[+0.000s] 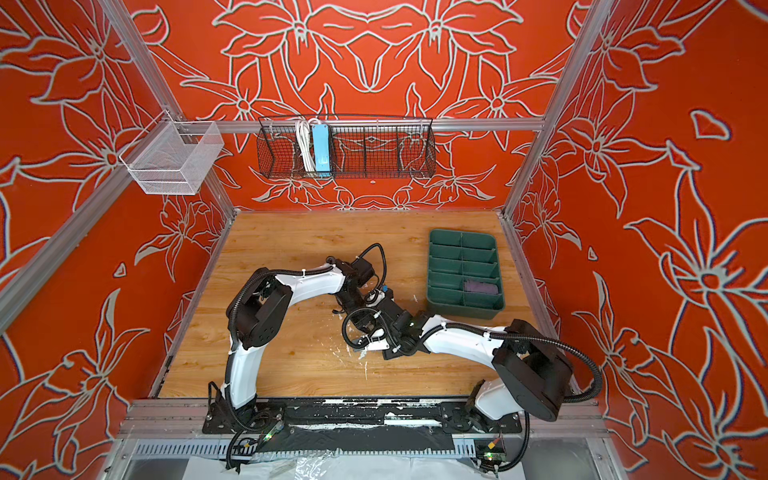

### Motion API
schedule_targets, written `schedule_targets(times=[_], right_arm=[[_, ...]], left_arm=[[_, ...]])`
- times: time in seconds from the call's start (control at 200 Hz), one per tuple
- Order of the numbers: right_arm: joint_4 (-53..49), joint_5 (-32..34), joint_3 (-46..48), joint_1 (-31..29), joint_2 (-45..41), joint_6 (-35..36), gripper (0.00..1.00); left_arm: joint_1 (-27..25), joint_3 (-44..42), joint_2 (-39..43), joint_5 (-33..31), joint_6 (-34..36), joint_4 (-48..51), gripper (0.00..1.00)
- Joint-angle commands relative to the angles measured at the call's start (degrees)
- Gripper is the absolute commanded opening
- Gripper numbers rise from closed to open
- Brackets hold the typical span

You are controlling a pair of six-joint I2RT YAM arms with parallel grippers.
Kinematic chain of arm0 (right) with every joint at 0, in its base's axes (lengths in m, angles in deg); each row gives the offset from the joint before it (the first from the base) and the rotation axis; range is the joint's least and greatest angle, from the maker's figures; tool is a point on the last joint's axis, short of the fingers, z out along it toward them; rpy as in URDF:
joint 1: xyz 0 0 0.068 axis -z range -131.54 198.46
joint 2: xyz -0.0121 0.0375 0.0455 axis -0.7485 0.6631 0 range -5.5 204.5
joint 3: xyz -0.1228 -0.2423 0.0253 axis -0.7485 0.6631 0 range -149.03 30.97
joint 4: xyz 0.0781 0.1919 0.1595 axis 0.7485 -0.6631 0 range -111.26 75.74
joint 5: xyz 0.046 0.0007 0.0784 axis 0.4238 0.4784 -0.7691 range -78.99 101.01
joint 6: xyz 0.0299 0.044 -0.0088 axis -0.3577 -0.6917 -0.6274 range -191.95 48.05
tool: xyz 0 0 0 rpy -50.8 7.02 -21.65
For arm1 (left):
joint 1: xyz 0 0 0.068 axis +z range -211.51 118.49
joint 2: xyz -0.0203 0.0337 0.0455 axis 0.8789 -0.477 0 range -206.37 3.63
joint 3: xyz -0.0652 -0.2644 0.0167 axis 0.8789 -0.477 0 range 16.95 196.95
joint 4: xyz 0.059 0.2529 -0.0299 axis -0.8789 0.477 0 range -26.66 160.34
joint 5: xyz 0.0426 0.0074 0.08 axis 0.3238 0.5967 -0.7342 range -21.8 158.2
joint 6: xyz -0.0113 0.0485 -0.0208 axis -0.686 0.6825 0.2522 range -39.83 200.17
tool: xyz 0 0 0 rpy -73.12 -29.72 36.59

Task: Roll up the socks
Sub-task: 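Pinch the argyle roll with the right gripper beside the left gripper, then lift the roll with the right gripper toward the green tray while the left gripper releases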

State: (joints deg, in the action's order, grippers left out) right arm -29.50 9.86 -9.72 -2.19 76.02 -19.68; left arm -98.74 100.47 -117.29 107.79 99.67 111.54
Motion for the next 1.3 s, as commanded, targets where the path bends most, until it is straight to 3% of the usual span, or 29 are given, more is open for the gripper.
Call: schedule_targets(times=[0.0,0.25,0.395,0.661,0.761,0.916,1.011,1.056,1.151,1.296], right_arm=[[6.8,3.2,1.8,2.0,-3.2,-1.7,0.66],[3.3,2.1,0.9,4.0,-3.2,2.5,0.69],[-1.8,-4.1,-2.3,4.0,0.9,4.1,0.69],[-7.4,-10.0,-8.4,4.5,9.4,0.3,0.65],[-9.0,-10.2,-9.8,4.8,12.4,-0.9,0.56],[-10.3,-10.8,-10.5,5.7,14.8,-3.3,0.27],[-11.5,-11.1,-10.5,5.9,14.9,-3.9,0.10],[-11.9,-10.9,-10.3,5.8,14.7,-4.3,0.00],[-12.6,-10.3,-9.7,6.0,13.7,-4.6,0.00],[-14.4,-8.8,-9.3,6.8,11.6,-5.1,0.00]], left_arm=[[-2.2,-1.8,-3.5,-2.7,1.8,5.3,0.01],[-2.1,-1.6,-3.6,-3.1,1.4,5.5,0.02],[-2.1,-1.3,-3.6,-3.4,0.8,5.2,0.02],[-2.1,-1.2,-3.3,-2.8,-0.4,4.1,0.02],[-2.1,-2.3,-1.8,-1.8,-1.2,2.1,0.02],[-2.2,-3.3,0.5,0.4,-1.9,0.0,0.05],[-2.2,-4.4,2.5,1.5,-2.4,-2.0,0.11],[-2.2,-5.4,4.2,2.0,-2.9,-3.5,0.24],[-2.2,-7.6,8.0,3.1,-2.9,-5.9,0.46],[-2.2,-10.7,15.0,2.2,-3.2,-7.8,0.60]])
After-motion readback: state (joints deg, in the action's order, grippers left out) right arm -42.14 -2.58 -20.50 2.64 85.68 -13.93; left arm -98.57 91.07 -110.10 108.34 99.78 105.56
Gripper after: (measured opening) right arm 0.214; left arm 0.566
